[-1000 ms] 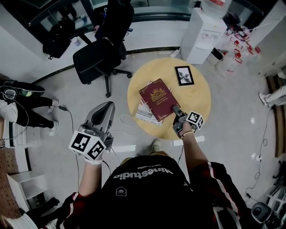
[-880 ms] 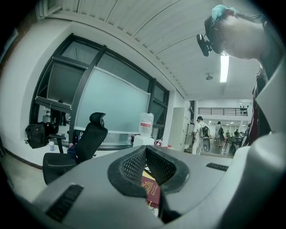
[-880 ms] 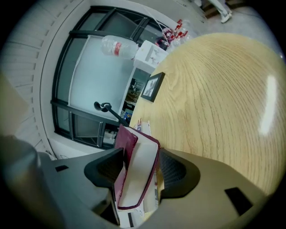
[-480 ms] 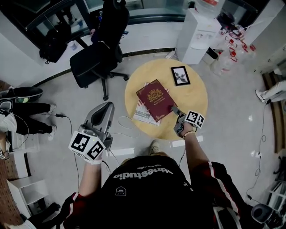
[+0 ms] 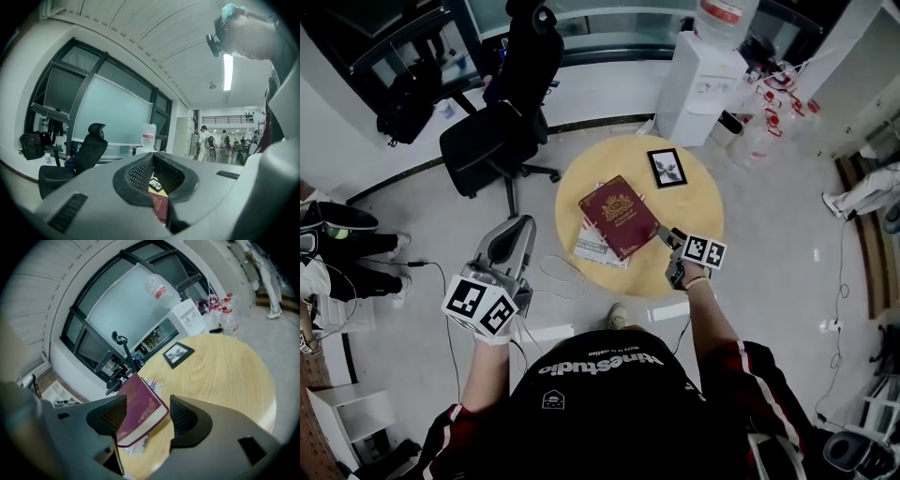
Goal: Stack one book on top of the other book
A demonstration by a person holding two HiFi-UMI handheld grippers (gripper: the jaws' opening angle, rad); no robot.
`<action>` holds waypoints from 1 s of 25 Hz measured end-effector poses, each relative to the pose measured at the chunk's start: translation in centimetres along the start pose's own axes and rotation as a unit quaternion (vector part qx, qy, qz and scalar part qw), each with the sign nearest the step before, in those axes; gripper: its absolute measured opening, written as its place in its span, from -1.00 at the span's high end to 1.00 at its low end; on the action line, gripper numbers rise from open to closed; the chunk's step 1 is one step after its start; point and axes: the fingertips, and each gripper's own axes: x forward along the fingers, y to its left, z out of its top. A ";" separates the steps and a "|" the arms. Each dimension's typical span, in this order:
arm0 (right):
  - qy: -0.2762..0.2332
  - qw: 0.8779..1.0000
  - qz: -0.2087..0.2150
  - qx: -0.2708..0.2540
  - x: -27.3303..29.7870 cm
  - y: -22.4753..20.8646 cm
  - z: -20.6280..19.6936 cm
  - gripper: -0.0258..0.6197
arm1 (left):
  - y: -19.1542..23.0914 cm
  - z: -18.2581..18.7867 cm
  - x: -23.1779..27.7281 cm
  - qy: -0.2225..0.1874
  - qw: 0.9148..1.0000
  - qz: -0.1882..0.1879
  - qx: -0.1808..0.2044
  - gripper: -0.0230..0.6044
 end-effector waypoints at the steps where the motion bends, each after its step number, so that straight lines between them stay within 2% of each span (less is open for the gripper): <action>1: 0.002 1.000 -0.007 -0.023 -0.2 0.4 0.3 -0.01 | 0.0 0.2 -0.1 -0.002 1.000 0.001 -0.001 0.87; 5: 0.013 0.993 -0.028 -0.116 -0.7 2.0 0.8 0.00 | -0.1 0.6 -0.7 -0.008 1.000 0.003 -0.004 0.87; 8: 0.023 0.986 -0.036 -0.159 -0.5 2.6 0.9 -0.01 | 0.0 0.6 -1.2 -0.015 1.000 0.004 -0.005 0.87; 18: 0.081 0.970 -0.044 -0.226 2.2 2.8 0.3 -0.01 | 0.7 0.8 -3.0 -0.017 0.999 0.028 -0.007 0.87; 25: 0.123 0.962 -0.043 -0.239 4.0 1.5 -0.8 -0.01 | 0.7 0.2 -3.2 -0.002 0.999 0.043 -0.008 0.87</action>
